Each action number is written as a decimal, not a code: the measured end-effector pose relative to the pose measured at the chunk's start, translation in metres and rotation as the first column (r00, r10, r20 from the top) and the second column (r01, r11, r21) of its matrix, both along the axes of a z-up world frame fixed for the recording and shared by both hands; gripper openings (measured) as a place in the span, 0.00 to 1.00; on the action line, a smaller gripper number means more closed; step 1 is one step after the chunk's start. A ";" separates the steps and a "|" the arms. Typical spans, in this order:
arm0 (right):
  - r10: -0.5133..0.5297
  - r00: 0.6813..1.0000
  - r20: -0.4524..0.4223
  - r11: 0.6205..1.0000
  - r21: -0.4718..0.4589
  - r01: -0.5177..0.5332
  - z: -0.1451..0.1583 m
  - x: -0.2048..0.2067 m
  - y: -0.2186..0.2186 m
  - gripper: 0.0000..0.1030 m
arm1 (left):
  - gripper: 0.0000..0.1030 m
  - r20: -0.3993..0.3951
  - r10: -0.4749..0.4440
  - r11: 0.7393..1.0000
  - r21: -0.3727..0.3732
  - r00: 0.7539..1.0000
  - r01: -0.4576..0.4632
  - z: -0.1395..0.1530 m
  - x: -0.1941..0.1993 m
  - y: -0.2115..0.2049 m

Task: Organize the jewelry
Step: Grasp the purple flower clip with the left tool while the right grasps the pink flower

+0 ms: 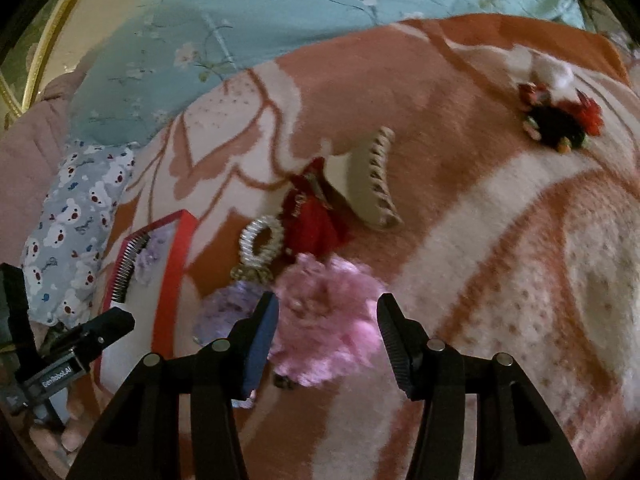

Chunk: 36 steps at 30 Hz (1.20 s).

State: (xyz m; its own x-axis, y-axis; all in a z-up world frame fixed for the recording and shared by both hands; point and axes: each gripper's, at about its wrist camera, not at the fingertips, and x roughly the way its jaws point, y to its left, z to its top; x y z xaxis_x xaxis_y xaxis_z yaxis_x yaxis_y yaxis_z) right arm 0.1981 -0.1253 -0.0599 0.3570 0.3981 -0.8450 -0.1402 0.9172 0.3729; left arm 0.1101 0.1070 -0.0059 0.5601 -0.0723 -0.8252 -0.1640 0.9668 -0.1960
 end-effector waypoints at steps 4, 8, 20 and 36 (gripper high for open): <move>0.004 1.000 -0.008 1.000 -0.004 -0.004 -0.005 -0.003 -0.002 0.52 | 0.57 -0.016 -0.026 1.000 -0.007 1.000 0.026 -0.007 0.012 -0.012; 0.004 1.000 -0.021 1.000 -0.001 -0.004 -0.012 -0.002 0.000 0.52 | 0.57 -0.036 -0.049 0.999 -0.018 0.998 0.048 -0.020 0.028 -0.024; 0.016 0.999 -0.041 1.000 0.003 -0.016 -0.023 -0.003 0.002 0.27 | 0.29 -0.089 -0.115 0.993 -0.042 0.989 0.111 -0.062 0.067 -0.052; 0.001 0.999 0.043 0.999 0.045 -0.003 0.014 -0.016 -0.001 0.08 | 0.05 -0.001 -0.091 0.995 -0.034 0.996 0.091 -0.032 0.024 -0.038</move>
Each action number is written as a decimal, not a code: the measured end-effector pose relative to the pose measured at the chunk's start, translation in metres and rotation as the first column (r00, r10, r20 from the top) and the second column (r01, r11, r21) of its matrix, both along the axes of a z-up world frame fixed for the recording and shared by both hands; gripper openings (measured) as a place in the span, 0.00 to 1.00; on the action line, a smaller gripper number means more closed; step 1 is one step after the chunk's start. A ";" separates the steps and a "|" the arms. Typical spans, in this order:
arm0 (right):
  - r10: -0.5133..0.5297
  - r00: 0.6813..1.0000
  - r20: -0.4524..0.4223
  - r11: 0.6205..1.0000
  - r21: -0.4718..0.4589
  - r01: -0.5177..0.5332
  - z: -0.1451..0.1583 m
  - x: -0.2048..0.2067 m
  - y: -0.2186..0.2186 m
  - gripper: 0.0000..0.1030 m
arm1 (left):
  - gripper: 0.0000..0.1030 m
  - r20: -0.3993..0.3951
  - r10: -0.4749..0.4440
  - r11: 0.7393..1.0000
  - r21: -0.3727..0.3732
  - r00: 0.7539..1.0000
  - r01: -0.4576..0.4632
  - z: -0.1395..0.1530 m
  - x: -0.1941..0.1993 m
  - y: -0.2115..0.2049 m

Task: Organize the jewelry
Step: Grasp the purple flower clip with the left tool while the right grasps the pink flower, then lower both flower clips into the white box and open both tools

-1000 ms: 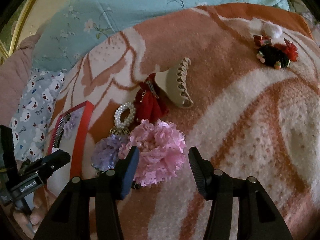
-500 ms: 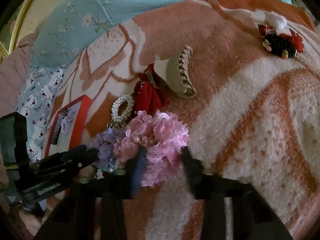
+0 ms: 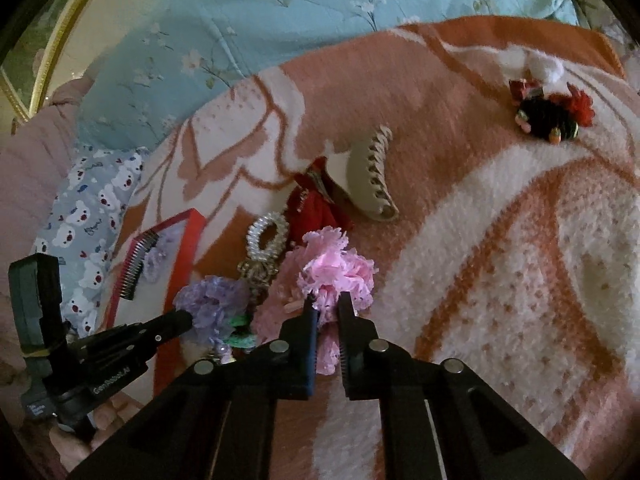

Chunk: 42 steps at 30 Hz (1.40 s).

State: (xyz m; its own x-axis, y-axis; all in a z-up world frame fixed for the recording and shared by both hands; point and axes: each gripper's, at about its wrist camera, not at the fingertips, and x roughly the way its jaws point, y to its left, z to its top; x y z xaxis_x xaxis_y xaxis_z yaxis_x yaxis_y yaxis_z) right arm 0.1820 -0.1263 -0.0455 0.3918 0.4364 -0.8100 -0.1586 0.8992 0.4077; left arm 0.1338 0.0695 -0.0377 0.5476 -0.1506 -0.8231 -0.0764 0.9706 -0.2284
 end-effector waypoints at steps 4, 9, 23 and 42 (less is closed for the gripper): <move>0.012 1.000 0.020 1.000 0.019 -0.012 0.012 -0.004 0.007 0.08 | 0.05 0.032 0.041 0.999 -0.007 0.999 -0.041 0.016 -0.021 0.014; 0.041 0.999 0.030 0.998 0.039 -0.042 0.020 -0.008 0.023 0.08 | 0.05 0.063 0.090 0.996 -0.021 0.994 -0.089 0.033 -0.051 0.034; 0.199 0.980 0.018 0.975 0.102 -0.199 0.025 -0.030 0.098 0.08 | 0.04 0.098 0.233 0.972 -0.043 0.968 -0.230 0.052 -0.114 0.092; 0.361 0.932 0.005 0.925 0.122 -0.359 0.005 -0.031 0.217 0.08 | 0.04 0.084 0.397 0.918 -0.031 0.914 -0.396 0.042 -0.138 0.152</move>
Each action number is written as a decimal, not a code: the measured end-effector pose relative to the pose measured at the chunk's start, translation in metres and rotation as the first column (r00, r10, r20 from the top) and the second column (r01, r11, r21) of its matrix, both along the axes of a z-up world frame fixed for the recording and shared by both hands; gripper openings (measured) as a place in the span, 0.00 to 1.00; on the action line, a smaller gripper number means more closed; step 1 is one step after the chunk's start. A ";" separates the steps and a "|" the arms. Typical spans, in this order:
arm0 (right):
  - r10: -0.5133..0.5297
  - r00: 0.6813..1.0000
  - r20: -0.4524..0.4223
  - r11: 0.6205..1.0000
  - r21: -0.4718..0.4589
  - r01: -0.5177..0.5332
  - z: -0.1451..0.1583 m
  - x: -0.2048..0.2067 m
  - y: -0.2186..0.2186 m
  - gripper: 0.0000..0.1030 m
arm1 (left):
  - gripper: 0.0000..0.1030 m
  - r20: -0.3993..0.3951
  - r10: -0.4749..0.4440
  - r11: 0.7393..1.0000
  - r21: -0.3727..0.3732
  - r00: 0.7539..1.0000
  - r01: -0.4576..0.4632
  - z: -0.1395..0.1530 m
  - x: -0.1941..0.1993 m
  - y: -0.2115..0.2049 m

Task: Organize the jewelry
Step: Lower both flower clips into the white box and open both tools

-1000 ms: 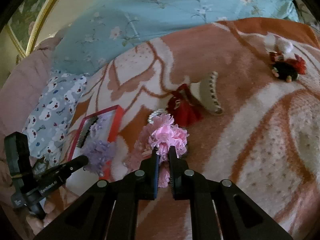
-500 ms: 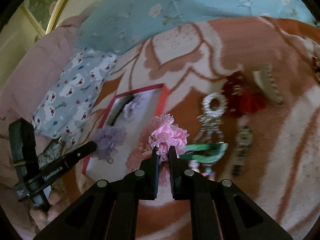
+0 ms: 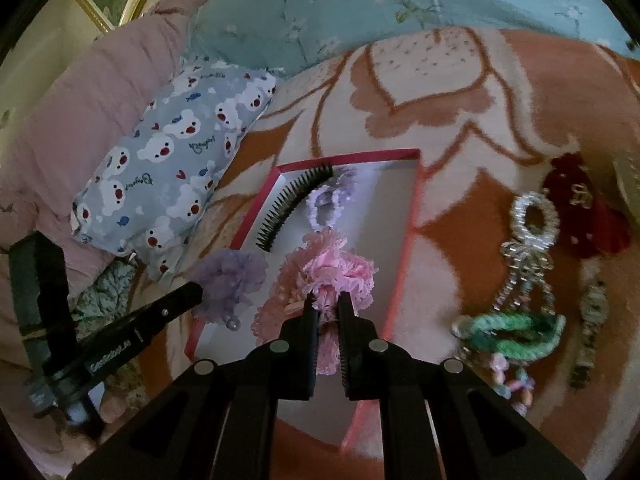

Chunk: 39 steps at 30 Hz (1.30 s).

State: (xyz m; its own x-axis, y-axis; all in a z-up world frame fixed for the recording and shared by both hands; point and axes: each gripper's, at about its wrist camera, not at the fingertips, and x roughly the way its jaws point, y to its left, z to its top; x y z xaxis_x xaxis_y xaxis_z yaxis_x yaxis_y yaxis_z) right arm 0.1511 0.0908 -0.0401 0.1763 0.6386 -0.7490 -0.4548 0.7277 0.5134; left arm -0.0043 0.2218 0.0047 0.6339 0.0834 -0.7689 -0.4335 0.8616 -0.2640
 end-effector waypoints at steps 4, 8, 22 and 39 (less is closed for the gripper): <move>0.022 0.999 -0.024 0.999 -0.024 -0.023 -0.016 0.005 0.017 0.08 | 0.04 -0.022 0.023 1.000 -0.010 1.000 -0.023 -0.013 0.006 0.013; 0.038 0.998 -0.048 0.998 -0.055 -0.040 -0.034 0.005 0.027 0.08 | 0.04 -0.048 0.037 0.999 -0.026 0.998 -0.039 -0.030 0.014 0.024; 0.030 0.997 -0.067 0.996 -0.081 -0.035 -0.047 0.010 0.026 0.19 | 0.05 -0.082 0.027 0.998 -0.048 0.996 -0.031 -0.057 0.031 0.030; 0.004 1.000 -0.018 0.999 -0.034 -0.004 -0.018 0.003 0.007 0.54 | 0.61 -0.046 0.049 0.998 -0.029 0.998 -0.051 -0.034 0.011 0.024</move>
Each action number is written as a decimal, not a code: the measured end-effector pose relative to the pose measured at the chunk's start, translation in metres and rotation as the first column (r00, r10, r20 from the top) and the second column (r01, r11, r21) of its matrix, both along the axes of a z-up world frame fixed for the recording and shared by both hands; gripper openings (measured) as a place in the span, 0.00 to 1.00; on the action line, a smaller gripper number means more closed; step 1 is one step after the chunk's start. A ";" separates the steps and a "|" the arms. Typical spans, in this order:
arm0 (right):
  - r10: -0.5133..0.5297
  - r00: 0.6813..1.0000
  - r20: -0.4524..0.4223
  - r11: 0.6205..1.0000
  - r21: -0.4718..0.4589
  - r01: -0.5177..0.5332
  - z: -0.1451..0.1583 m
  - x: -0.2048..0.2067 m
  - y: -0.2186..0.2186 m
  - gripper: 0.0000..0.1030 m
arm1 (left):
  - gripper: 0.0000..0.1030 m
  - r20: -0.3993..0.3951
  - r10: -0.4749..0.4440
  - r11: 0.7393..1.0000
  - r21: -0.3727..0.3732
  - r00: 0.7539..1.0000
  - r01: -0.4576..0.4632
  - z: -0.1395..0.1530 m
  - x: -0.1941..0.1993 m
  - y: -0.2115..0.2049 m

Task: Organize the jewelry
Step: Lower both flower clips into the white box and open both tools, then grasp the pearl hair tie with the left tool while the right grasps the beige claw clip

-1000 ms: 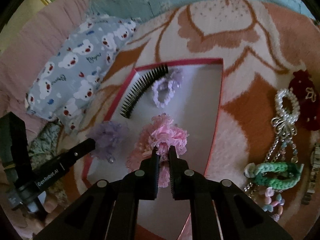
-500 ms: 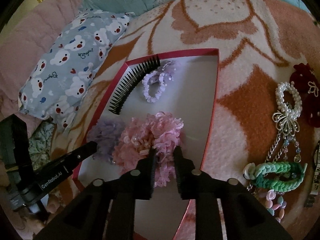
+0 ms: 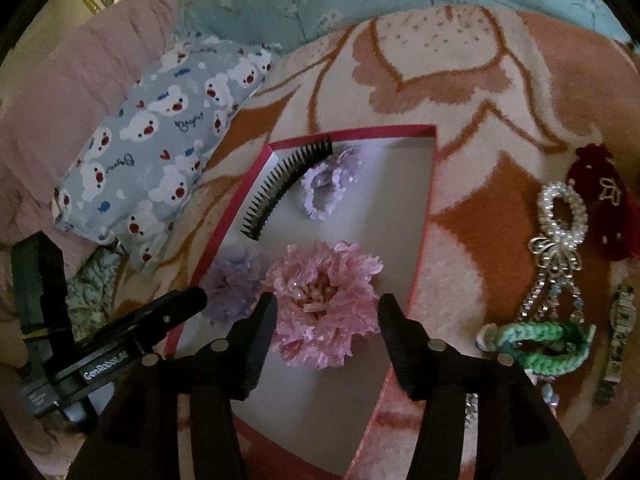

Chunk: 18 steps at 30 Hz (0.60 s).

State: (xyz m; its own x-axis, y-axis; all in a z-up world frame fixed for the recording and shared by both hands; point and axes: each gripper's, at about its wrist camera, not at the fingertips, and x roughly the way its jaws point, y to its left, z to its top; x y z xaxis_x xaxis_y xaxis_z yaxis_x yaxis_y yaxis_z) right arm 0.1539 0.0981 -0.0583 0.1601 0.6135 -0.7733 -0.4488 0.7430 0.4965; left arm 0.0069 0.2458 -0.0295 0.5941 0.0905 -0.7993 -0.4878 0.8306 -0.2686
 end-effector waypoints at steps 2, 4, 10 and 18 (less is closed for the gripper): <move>-0.016 1.000 -0.003 1.000 0.006 0.016 0.002 0.001 -0.008 0.55 | 0.62 0.005 -0.004 1.000 -0.002 1.000 0.004 0.004 -0.002 -0.002; -0.037 0.999 -0.009 0.999 0.011 0.037 0.003 0.002 -0.019 0.55 | 0.62 0.007 -0.006 1.000 -0.003 1.000 0.006 0.007 -0.002 -0.005; -0.089 0.996 -0.015 0.996 0.013 0.089 0.005 0.004 -0.051 0.55 | 0.62 0.016 -0.026 1.000 -0.010 1.000 0.026 0.015 -0.002 -0.015; -0.172 0.985 -0.021 0.985 -0.006 0.172 0.002 0.009 -0.095 0.55 | 0.63 0.021 -0.060 0.998 -0.012 0.998 0.060 0.021 0.005 -0.034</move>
